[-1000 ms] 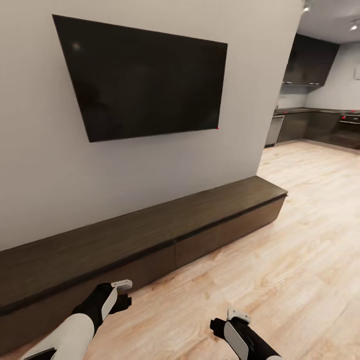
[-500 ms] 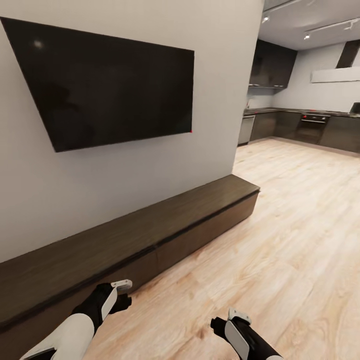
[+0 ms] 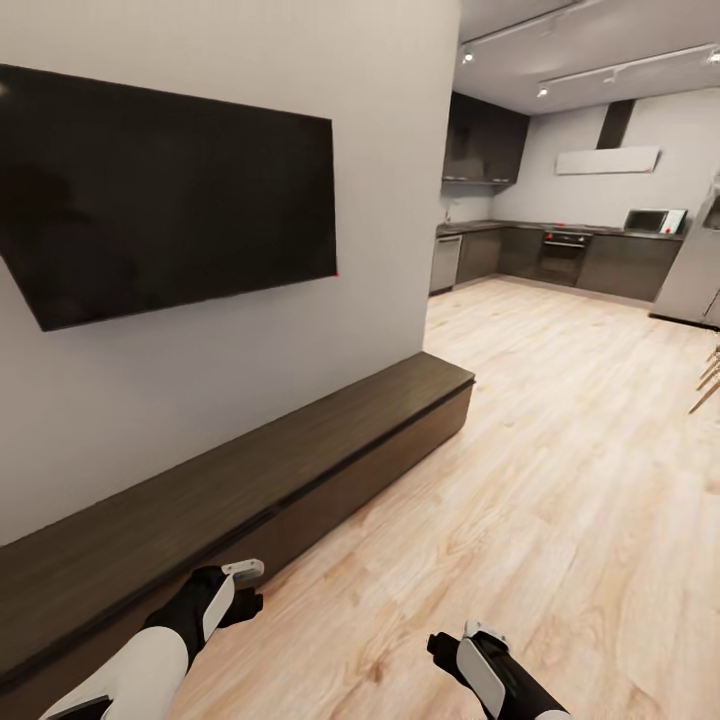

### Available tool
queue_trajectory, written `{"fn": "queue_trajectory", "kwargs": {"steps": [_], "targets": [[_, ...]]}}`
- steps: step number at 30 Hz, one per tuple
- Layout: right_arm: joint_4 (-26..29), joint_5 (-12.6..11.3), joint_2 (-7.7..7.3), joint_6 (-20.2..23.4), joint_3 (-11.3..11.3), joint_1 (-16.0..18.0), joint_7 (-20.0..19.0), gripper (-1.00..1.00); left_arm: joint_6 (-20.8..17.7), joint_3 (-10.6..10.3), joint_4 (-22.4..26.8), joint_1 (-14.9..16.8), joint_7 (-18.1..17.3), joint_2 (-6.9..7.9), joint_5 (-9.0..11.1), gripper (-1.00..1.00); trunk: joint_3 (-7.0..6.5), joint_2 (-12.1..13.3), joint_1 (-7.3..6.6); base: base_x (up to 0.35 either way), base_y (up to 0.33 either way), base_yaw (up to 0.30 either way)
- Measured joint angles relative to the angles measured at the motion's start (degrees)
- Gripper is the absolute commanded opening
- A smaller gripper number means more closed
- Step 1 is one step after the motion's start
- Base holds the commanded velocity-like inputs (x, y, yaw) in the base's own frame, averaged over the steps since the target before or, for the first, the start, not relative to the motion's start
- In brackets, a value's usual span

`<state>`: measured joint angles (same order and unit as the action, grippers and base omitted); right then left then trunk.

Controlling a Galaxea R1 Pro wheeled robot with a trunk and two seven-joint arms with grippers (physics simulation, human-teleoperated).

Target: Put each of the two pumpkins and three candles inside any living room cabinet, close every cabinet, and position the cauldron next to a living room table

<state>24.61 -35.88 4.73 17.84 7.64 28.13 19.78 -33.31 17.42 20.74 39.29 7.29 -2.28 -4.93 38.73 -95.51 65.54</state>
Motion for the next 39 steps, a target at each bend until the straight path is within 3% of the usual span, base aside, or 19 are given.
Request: {"fn": "queue_trajectory", "kwargs": {"steps": [32,39], "targets": [[0.0,0.0,-0.15,-0.1,-1.9,0.0,0.0,1.0,0.1,0.1,0.0,0.0,0.4,-0.09,0.0,1.0,-8.1,12.8,-7.03,0.0,0.0,-0.206],[-0.4,0.0,-0.15,-0.1,-1.9,0.0,0.1,1.0,0.1,0.1,0.0,0.0,0.4,-0.09,0.0,1.0,-8.66,12.8,-7.04,0.0,0.0,-0.186]]}}
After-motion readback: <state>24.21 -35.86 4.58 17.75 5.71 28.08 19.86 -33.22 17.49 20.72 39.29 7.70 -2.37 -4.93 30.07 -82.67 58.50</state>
